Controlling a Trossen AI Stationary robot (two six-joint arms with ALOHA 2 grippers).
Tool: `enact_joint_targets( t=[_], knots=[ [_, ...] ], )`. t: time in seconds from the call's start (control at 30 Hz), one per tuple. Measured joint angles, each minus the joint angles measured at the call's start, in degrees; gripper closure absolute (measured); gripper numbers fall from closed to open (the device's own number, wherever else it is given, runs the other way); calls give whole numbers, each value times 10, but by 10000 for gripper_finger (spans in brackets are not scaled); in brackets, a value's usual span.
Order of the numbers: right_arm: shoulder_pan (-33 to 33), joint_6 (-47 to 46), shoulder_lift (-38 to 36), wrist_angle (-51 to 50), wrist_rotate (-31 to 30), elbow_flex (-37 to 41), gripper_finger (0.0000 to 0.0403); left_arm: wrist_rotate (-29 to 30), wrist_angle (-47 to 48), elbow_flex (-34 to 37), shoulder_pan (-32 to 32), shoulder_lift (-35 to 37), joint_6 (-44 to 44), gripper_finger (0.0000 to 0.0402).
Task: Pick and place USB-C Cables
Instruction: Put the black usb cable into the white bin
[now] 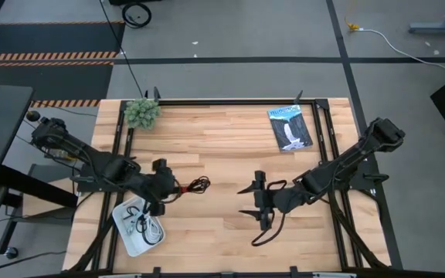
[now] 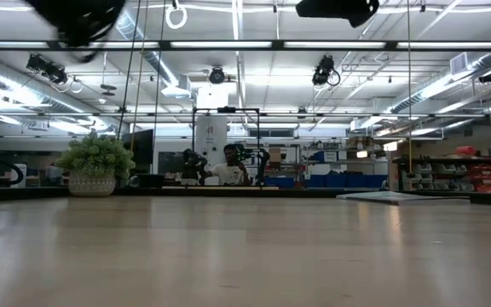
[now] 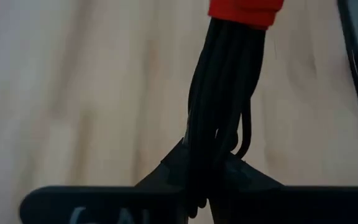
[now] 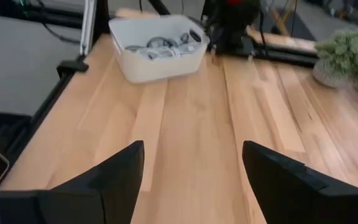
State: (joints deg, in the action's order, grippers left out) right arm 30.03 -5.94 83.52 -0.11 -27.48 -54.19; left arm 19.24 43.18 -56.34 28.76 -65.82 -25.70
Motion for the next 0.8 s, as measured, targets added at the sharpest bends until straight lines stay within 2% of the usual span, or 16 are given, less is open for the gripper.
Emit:
enact_joint_targets(
  t=[0.13,0.23,0.33,0.53,0.8],
  knots=[
    [2,26,-2,119,1,61,128,-119,78,0,24,0,-76,364],
    [4,35,-2,177,5,93,129,-174,113,0,65,0,-125,371],
    [3,38,-2,206,5,107,129,-200,129,0,114,-1,-166,376],
    [2,58,-2,226,5,111,130,-206,177,-1,205,-19,-222,371],
    [-3,62,-2,246,6,111,130,-275,302,-1,245,-88,-232,373]
  ],
)
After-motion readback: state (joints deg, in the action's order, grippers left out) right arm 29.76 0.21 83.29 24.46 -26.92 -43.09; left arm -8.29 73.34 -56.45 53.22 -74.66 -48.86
